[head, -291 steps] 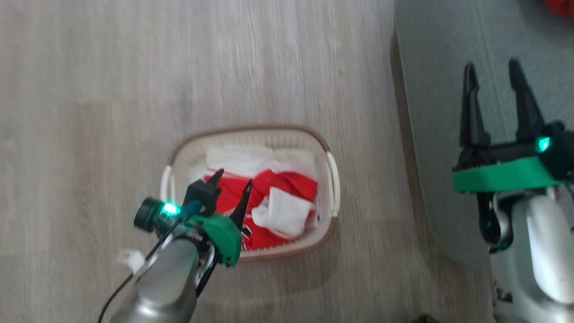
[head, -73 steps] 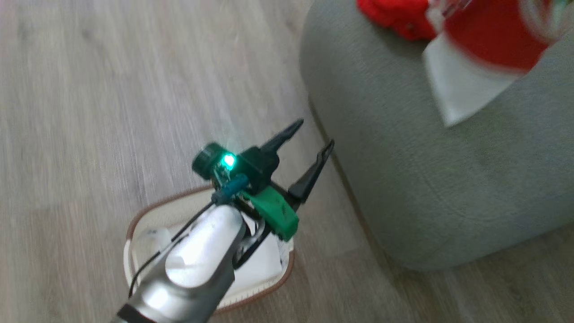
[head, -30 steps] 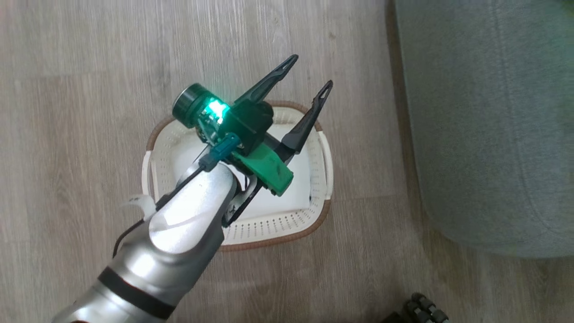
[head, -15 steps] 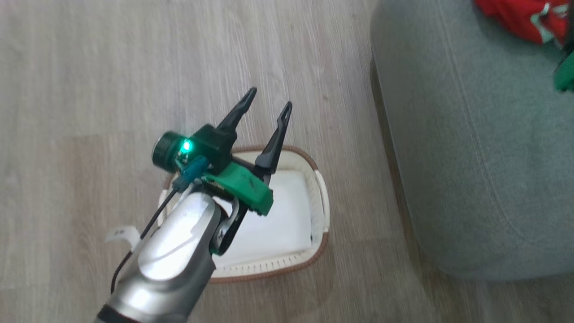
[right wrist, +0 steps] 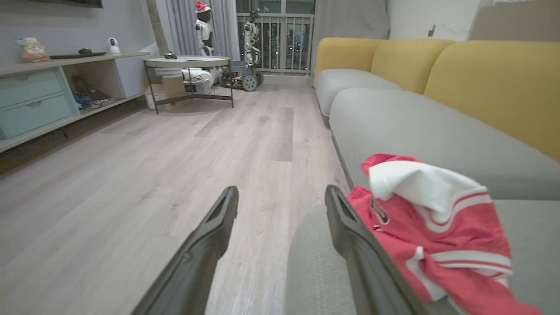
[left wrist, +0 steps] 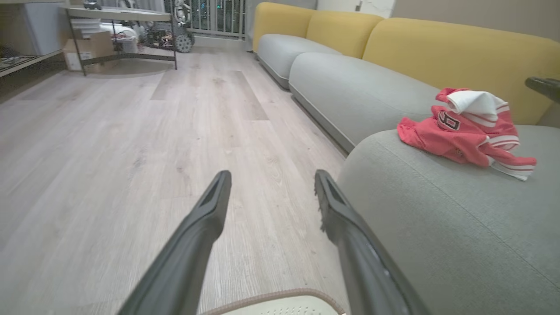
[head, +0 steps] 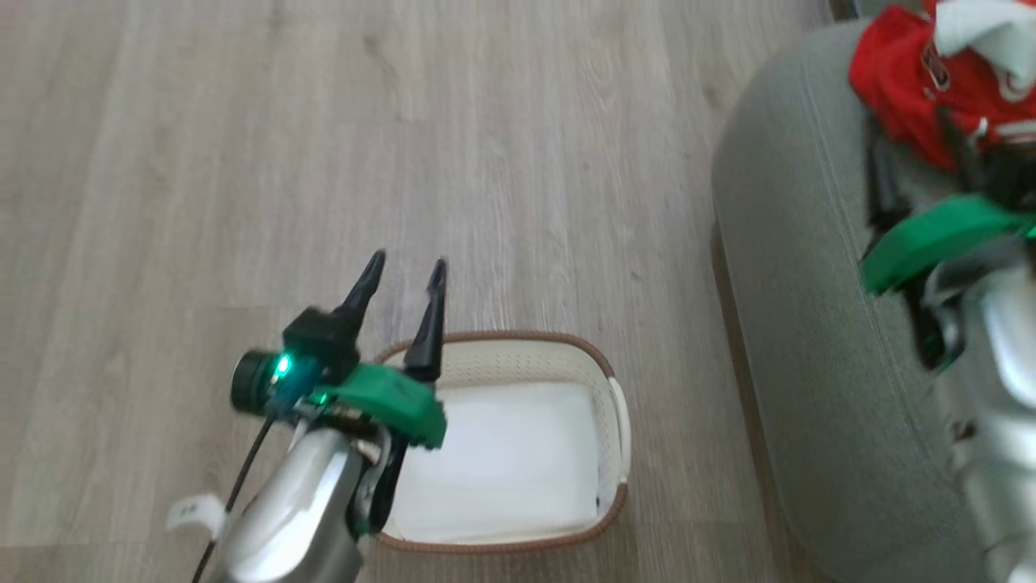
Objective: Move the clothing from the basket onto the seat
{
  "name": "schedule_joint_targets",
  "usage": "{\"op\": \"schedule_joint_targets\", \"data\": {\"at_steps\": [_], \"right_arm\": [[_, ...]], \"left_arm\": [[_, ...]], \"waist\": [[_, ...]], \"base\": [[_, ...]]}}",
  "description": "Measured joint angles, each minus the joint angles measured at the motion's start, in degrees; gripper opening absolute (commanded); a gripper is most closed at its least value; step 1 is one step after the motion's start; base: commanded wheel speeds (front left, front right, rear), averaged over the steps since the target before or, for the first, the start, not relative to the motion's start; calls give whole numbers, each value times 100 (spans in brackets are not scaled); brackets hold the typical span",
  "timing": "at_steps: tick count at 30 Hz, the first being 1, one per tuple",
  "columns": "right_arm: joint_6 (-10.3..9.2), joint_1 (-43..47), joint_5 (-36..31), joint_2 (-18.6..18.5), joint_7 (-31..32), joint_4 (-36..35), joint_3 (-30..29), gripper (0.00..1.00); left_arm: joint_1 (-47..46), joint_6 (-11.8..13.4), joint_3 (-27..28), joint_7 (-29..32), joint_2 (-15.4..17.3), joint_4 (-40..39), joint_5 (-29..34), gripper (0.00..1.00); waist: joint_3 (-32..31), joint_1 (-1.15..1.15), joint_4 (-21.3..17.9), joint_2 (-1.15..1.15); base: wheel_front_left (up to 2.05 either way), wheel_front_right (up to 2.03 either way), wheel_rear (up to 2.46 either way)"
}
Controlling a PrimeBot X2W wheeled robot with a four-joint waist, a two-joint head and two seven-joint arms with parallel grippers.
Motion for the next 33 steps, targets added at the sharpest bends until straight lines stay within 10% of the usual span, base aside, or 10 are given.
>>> {"op": "schedule_joint_targets", "data": {"at_steps": [16, 33], "right_arm": [[1, 2430, -761, 1216, -1, -1803, -374, 100], [0, 3750, -322, 1324, 0, -2643, -419, 100]], "left_arm": [[1890, 299, 1017, 0, 272, -699, -15, 100], [3011, 356, 1990, 0, 191, -1369, 244, 100]], "waist": [[-813, 0, 417, 0], [-1139, 0, 421, 0]], "base": [[0, 0, 0], [0, 0, 0]]}}
